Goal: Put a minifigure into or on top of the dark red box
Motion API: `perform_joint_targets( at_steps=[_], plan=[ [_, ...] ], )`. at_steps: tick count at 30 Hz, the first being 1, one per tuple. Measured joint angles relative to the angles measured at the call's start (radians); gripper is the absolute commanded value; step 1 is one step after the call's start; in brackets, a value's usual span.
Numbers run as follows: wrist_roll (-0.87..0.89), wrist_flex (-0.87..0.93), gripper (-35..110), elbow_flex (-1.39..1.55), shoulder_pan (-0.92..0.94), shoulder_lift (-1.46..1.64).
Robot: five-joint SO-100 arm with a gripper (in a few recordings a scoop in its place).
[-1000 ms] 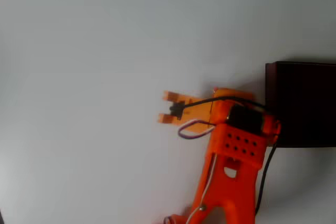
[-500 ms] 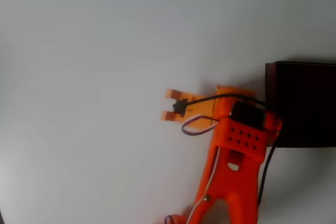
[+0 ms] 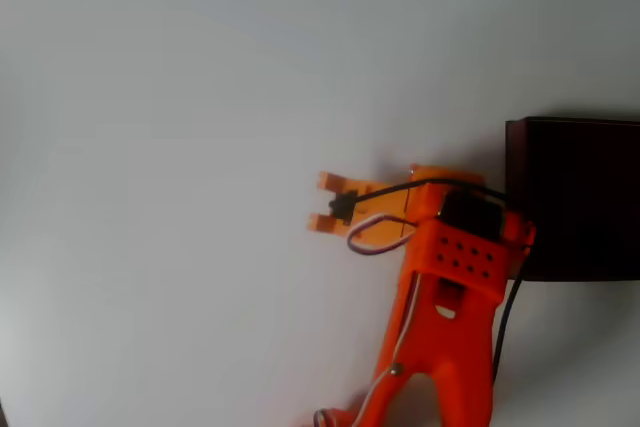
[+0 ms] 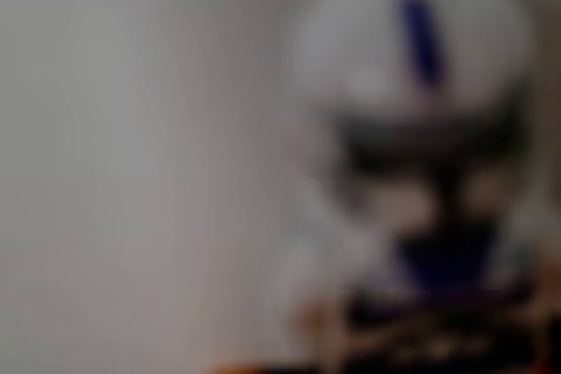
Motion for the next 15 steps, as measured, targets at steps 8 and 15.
perform_joint_targets(
  at_steps=[8, 15],
  plan=[
    [0.0, 0.011, 0, -0.017, 0.0, -0.017],
    [0.006, 0.026, 0, -0.038, 0.0, -0.032]
  ],
)
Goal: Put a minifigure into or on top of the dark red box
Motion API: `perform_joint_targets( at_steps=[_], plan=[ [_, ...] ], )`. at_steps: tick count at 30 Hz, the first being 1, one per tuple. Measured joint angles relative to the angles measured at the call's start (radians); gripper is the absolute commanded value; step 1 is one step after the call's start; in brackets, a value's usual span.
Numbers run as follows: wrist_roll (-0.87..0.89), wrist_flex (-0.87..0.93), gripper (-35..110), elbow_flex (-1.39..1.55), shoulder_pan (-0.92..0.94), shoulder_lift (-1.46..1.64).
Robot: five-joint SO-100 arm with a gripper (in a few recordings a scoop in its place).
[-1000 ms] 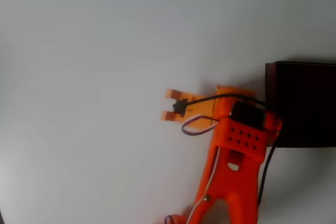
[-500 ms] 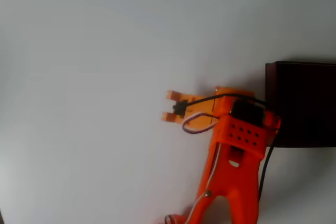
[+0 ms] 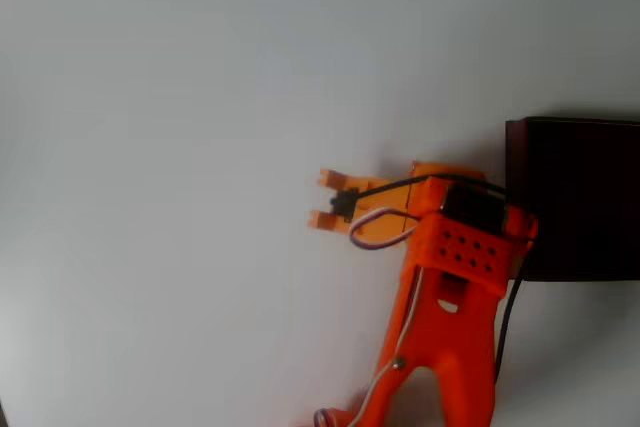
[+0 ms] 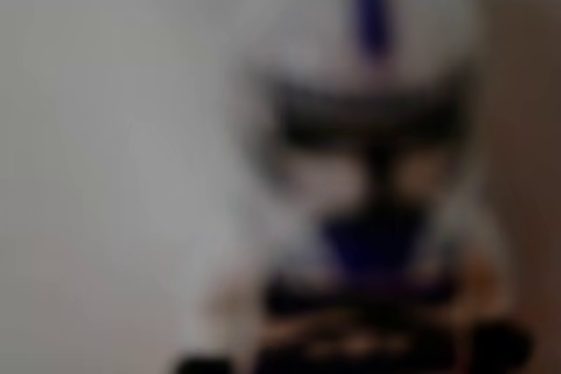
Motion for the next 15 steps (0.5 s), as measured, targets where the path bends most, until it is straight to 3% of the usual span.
perform_joint_targets(
  at_steps=[4, 15],
  plan=[
    [0.023, 0.017, 0, -0.006, 0.011, 0.008],
    [0.118, 0.334, 0, -0.357, 0.146, 0.176]
  ],
)
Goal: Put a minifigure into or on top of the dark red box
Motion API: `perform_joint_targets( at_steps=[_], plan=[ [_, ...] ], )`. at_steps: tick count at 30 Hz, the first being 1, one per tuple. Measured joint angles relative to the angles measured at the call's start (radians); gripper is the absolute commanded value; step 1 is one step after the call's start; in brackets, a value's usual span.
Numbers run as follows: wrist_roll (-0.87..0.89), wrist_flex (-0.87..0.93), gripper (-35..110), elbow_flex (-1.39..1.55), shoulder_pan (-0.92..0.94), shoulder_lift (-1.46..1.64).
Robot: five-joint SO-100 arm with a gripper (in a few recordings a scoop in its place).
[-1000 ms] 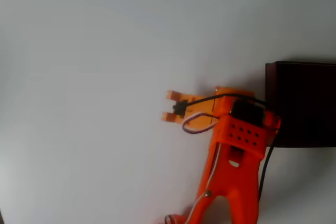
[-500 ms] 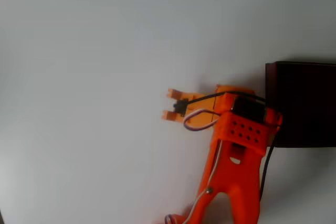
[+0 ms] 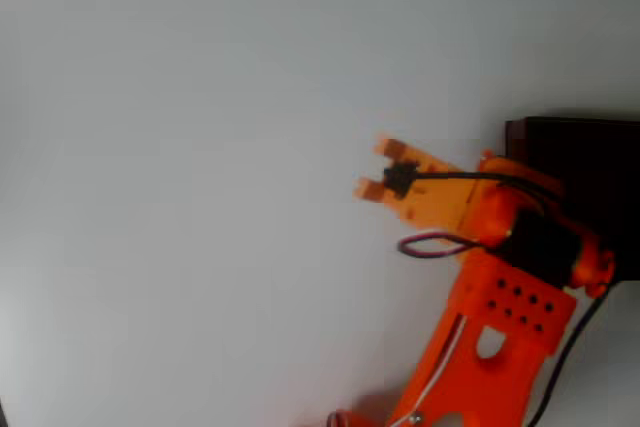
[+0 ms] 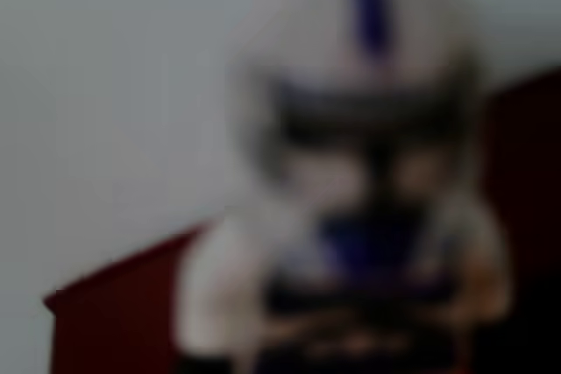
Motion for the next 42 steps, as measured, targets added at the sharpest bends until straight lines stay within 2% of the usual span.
perform_joint_targets(
  at_steps=[6, 13, 17, 23, 28, 33, 37, 42],
  plan=[
    [0.087, -0.008, 0, -0.133, 0.193, -0.034],
    [0.107, 0.014, 0, -0.417, 0.314, -0.385],
    [0.117, 0.005, 24, -0.451, 0.327, -0.479],
    [0.13, 0.031, 25, -0.443, 0.322, -0.472],
    [0.095, 0.02, 25, -0.262, 0.281, -0.249],
    [0.052, 0.066, 25, -0.037, 0.163, 0.094],
    [0.067, 0.098, 26, 0.163, -0.031, 0.4],
    [0.166, 0.1, 27, 0.4, -0.33, 0.775]
  ],
)
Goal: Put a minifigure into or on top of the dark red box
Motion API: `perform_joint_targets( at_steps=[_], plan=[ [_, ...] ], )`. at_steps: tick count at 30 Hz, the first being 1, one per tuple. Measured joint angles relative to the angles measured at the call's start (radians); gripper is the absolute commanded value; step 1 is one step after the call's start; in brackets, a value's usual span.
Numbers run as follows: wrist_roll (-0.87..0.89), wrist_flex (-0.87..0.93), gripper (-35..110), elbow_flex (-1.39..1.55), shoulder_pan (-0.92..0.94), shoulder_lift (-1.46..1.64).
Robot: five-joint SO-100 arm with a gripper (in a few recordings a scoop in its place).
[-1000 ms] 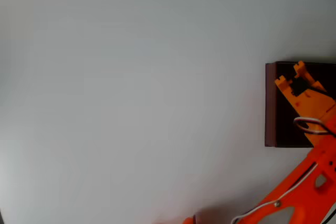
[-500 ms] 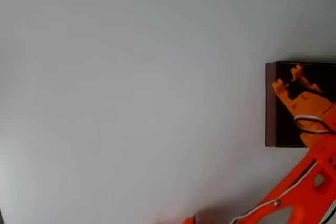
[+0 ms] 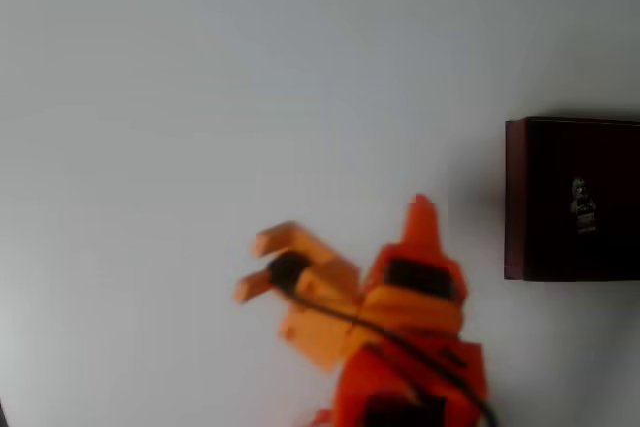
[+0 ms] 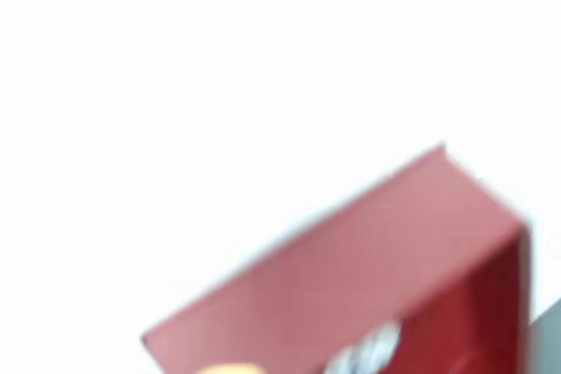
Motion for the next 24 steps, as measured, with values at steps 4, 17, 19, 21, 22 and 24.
perform_joint_targets(
  at_steps=[4, 17, 19, 21, 22, 24],
  plan=[
    [0.06, -0.006, 27, 0.146, -0.225, 0.207],
    [0.077, -0.083, 4, 0.543, -0.476, 0.617],
    [0.058, -0.069, 3, 0.611, -0.515, 0.744],
    [0.041, -0.066, 1, 0.675, -0.557, 0.851],
    [0.043, -0.069, 0, 0.698, -0.577, 0.865],
    [0.038, -0.075, 0, 0.753, -0.609, 0.893]
  ],
)
